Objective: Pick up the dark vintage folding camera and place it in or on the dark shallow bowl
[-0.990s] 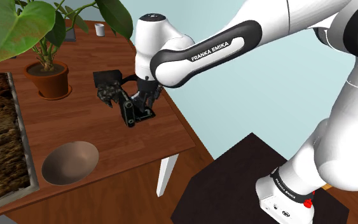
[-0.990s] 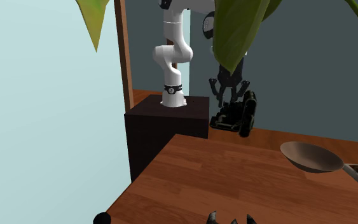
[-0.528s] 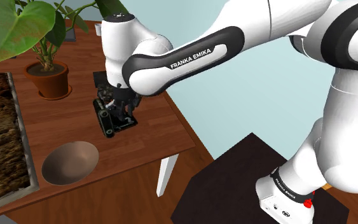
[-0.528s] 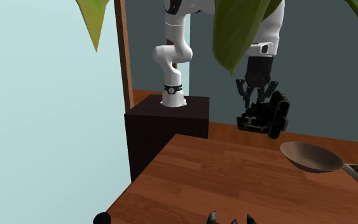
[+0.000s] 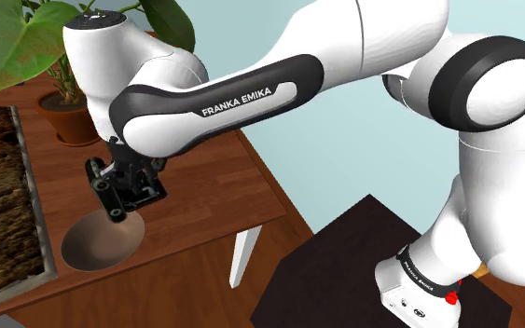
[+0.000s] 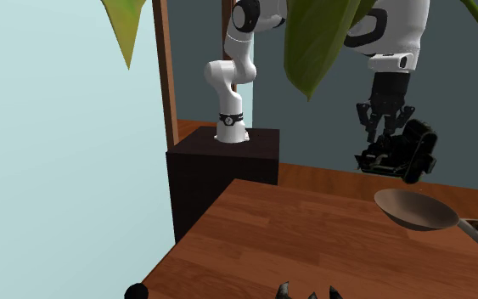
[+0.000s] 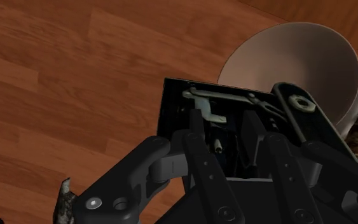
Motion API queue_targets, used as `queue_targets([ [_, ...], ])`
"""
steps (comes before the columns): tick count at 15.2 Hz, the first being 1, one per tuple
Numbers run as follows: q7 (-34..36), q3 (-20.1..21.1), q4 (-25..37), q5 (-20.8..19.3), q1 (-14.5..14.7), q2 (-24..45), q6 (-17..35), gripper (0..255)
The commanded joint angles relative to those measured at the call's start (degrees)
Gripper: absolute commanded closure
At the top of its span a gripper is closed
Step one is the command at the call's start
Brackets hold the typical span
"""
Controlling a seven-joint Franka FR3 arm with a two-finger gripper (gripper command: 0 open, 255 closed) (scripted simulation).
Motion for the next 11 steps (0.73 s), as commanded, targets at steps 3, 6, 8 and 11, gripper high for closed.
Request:
queue_targets([
  [3, 2.5, -0.3, 13.2, -1.2, 5.4, 7.8, -5.6, 255],
  [6, 3.1, -0.9, 27.3, -1.8, 10.0, 15.6, -11.8, 255],
  [8, 3.4, -1.0, 26.2, -1.9, 9.9, 15.9, -10.4, 255],
  [11, 3.7, -1.1, 24.7, -2.1, 9.7, 16.4, -8.6, 255],
])
